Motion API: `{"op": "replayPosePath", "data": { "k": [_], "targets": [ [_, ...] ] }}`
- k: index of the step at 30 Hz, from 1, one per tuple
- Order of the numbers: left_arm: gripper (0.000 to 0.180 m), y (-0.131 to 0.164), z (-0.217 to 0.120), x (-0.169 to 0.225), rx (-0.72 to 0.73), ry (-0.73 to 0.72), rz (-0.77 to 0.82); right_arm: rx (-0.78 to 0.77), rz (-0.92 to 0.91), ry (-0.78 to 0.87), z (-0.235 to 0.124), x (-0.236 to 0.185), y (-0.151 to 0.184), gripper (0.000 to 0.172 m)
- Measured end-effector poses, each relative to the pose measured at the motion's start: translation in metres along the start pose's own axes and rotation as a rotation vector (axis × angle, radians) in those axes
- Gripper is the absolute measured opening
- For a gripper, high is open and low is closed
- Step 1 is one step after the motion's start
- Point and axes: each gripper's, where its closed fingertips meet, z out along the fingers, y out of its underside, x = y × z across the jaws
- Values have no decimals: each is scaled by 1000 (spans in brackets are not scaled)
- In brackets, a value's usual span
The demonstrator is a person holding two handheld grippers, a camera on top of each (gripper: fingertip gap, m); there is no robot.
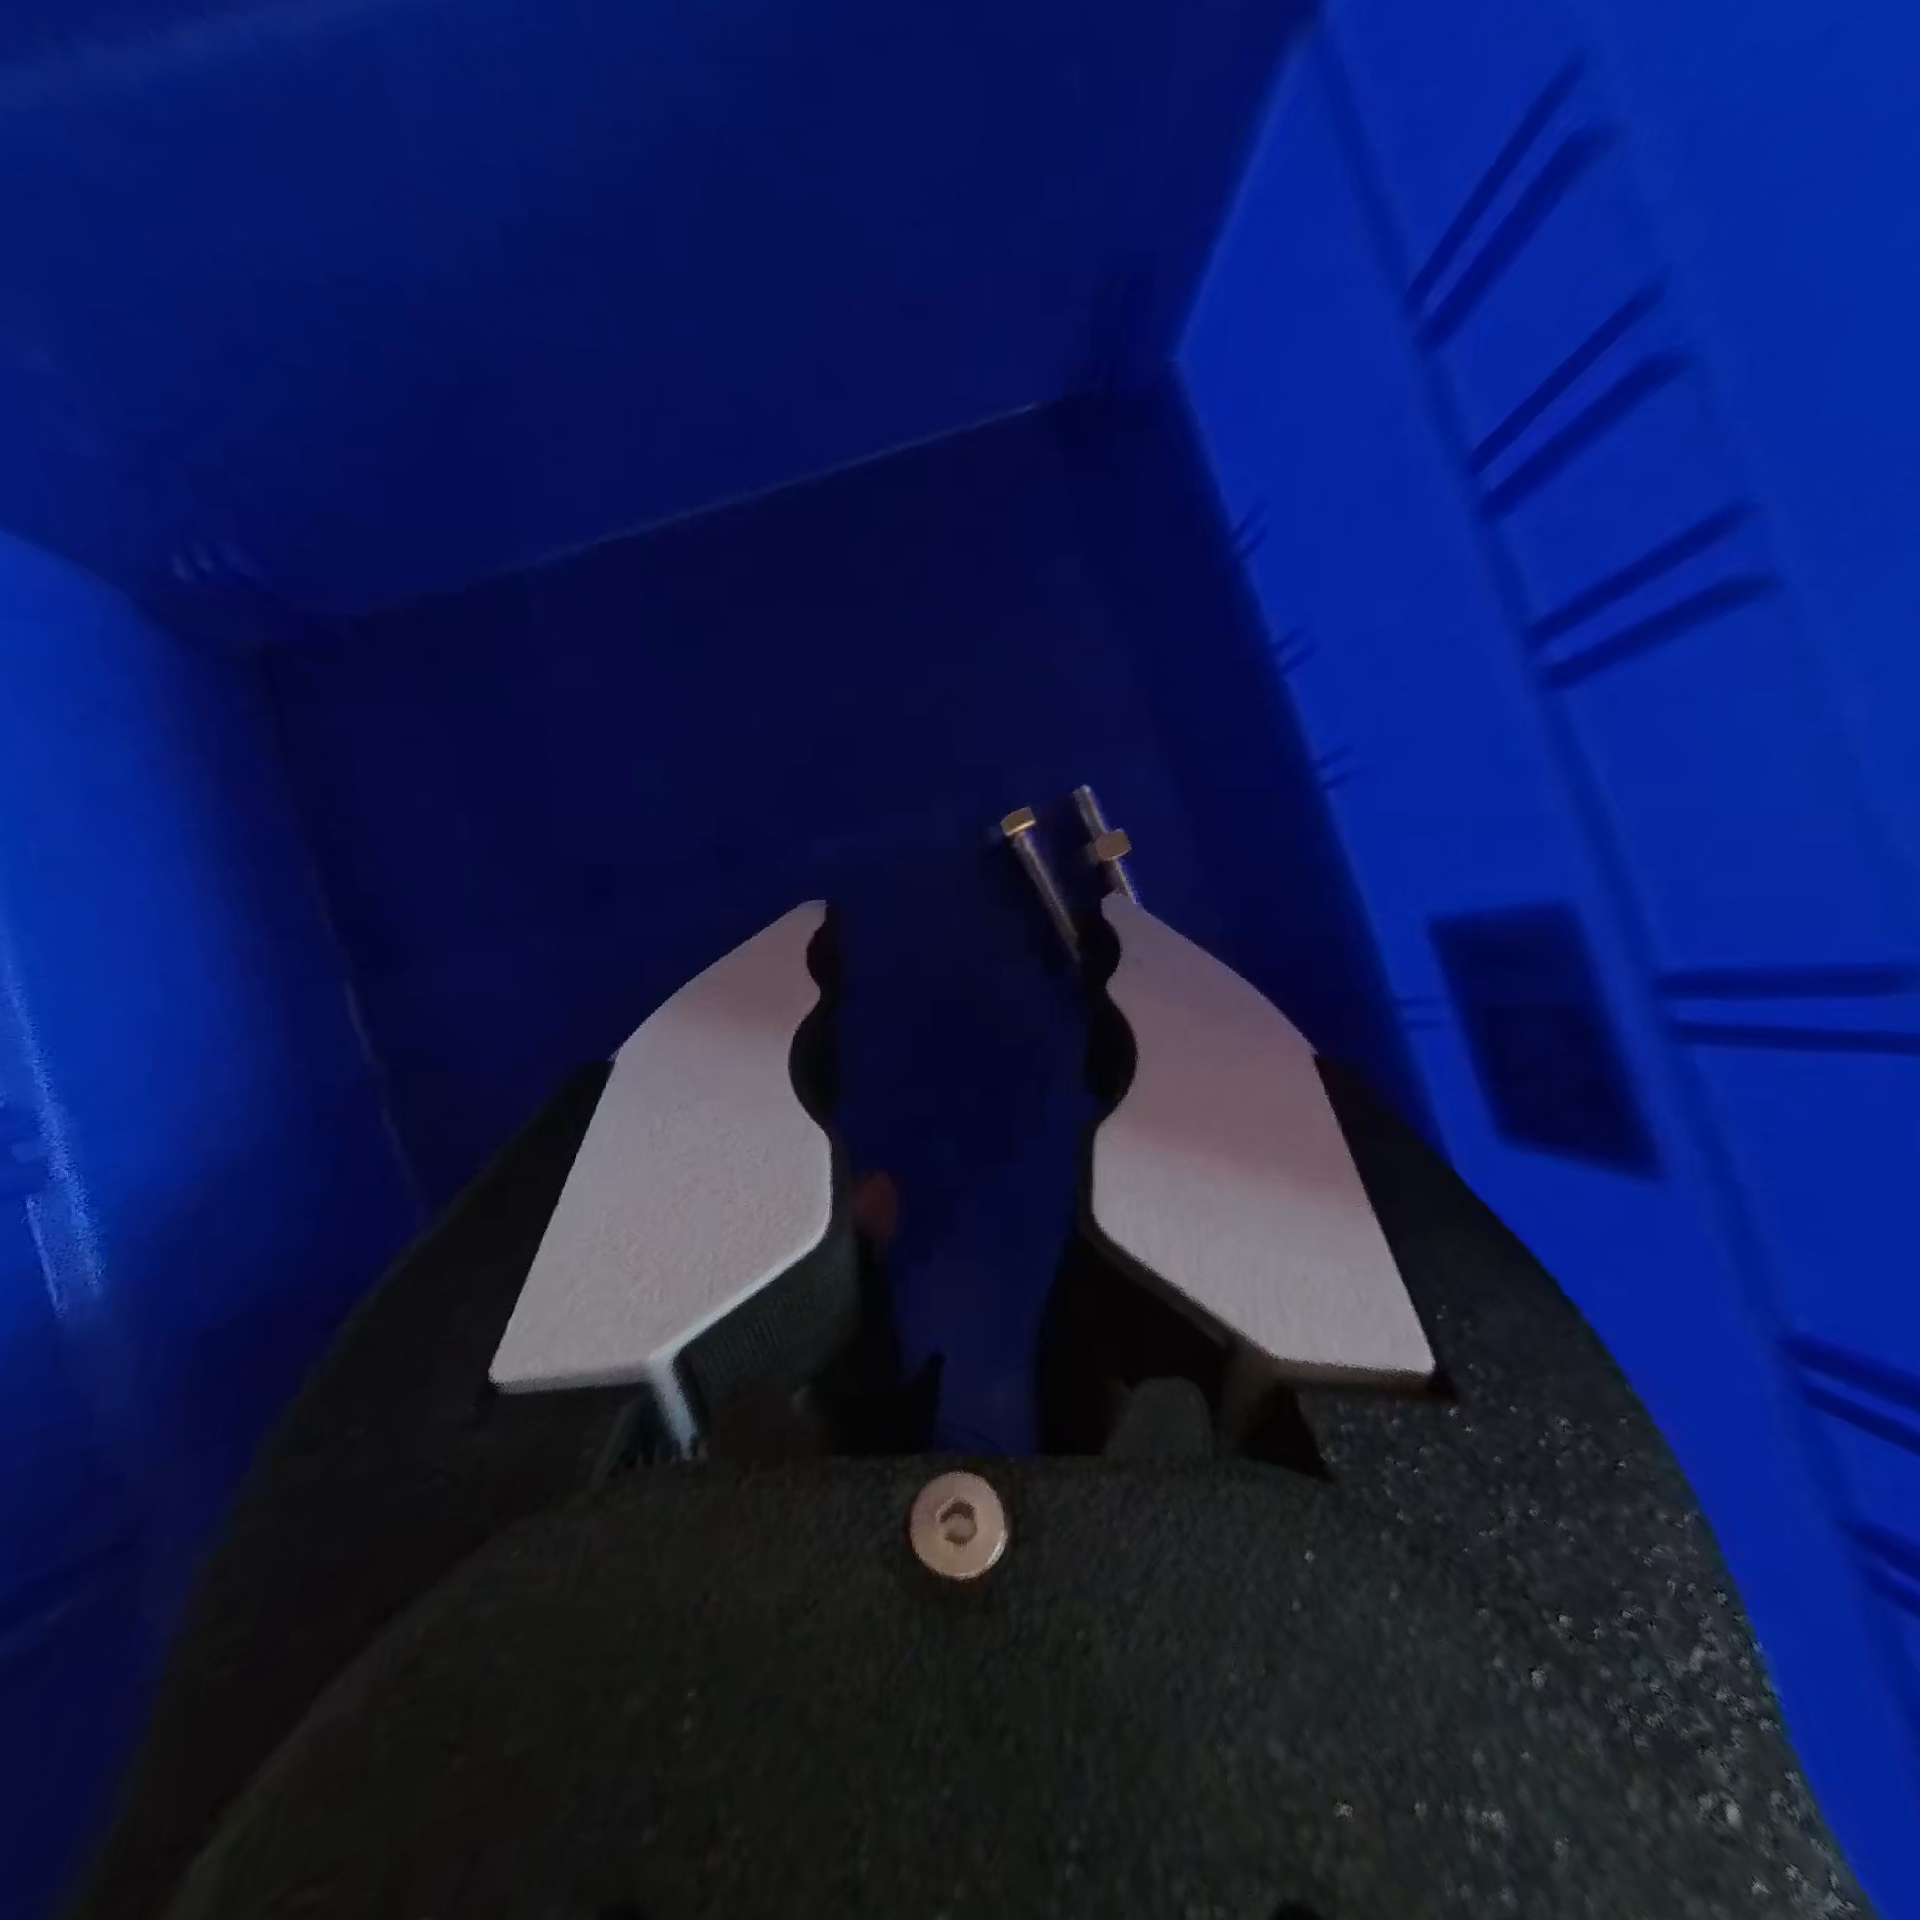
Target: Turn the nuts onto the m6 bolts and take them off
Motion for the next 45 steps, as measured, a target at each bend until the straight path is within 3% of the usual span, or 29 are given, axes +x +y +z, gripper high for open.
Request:
{"op": "replayPosePath", "data": {
  "k": [8, 14, 21, 27, 33, 40, 45],
  "targets": [
    [6, 5, -1, 18, -26, 18, 83, 3, 7, -7, 1, 0, 3, 76],
    [5, 4, -9, 26, 65, 65, 88, 2, -12, -38, 1, -5, 3, 74],
    [5, -22, -70, 60, 335, 135, 166, 9, -89, -134, 13, -27, -8, 69],
    [5, -35, -129, 137, 415, 188, 429, -2, -265, -225, 27, -57, -20, 66],
    [5, -36, -165, 238, 491, 341, 642, 39, -434, -368, 38, -102, -36, 57],
    [5, -1, -174, 352, 493, 578, 861, 122, -521, -684, 33, -160, -50, 44],
    [5, 22, -180, 401, 470, 679, 982, 169, -565, -829, 23, -177, -52, 34]
  ]
}}
